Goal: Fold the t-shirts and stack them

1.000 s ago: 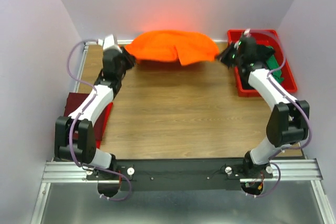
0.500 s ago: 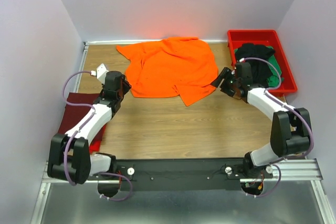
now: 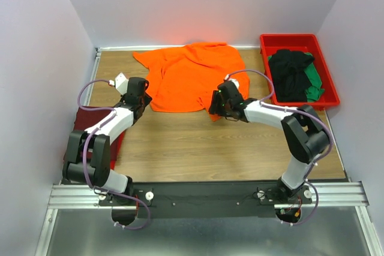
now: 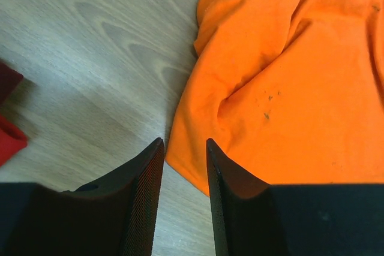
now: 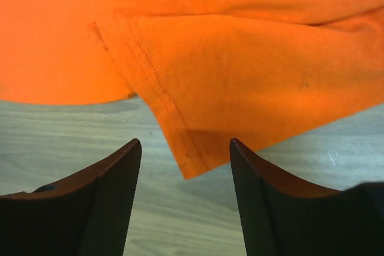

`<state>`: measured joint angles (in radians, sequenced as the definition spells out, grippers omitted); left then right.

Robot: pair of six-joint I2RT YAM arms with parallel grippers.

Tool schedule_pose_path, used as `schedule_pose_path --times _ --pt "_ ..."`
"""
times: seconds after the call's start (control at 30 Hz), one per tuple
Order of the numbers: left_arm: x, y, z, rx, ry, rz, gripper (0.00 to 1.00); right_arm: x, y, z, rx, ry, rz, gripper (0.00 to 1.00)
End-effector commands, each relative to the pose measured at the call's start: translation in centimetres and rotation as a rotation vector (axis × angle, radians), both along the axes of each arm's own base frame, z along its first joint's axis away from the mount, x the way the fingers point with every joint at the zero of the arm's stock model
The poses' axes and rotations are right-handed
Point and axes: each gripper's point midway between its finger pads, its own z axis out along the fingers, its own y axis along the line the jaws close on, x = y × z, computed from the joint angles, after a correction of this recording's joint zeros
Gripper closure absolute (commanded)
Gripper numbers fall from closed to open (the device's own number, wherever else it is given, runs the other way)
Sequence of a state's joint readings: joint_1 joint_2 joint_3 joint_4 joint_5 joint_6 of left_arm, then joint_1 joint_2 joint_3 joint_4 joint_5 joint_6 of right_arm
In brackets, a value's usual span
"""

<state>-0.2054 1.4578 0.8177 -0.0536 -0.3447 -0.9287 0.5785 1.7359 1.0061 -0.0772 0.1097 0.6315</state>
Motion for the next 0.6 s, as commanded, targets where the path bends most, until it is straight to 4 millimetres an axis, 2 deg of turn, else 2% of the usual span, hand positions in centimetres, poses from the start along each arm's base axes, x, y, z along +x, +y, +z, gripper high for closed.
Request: schedule_pose_path --times 0.0,0.13,0.27,0.33,0.37,0.43,0.47,0.53,0.57 --pt "0.1 0.2 0.7 -0.002 -0.027 0.021 0.58 2.2 -0.2 -0.1 -0.149 -0.096 -0.059 0.34" --pt "-0.3 -0.2 1.6 -0.019 -0.055 0.002 0.58 2.8 0.1 -1.5 -0.224 -0.097 -0.049 0.37" --pt "-0.7 -0.3 1.8 -0.025 -0.064 -0.008 0.58 1.8 0.7 -3.2 -0.282 -0.065 -0.003 0.48" --pt "-0.8 -0.4 2.0 -0.032 -0.067 -0.015 0.58 0.9 0.1 -3.8 -0.328 -0.038 0.011 0.51" --pt "-0.8 -0.5 2.2 -0.033 -0.071 -0.019 0.58 0.2 -0.5 -4.4 -0.348 -0.019 0.012 0.57" --pt "-1.0 -0.5 2.4 -0.04 -0.078 -0.023 0.58 -0.6 -1.8 -4.1 -0.376 -0.016 -0.011 0.66" --pt "-1.1 -0.6 2.5 -0.042 -0.079 -0.023 0.58 -1.4 -2.8 -4.5 -0.4 -0.004 -0.02 0.81" --pt "-1.2 -0.7 2.8 -0.05 -0.089 -0.031 0.58 -2.0 -4.3 -3.1 -0.43 -0.022 -0.049 0.95" --pt "-1.3 -0.8 2.8 -0.051 -0.088 -0.036 0.58 -2.2 -4.8 -2.7 -0.439 -0.027 -0.063 0.97"
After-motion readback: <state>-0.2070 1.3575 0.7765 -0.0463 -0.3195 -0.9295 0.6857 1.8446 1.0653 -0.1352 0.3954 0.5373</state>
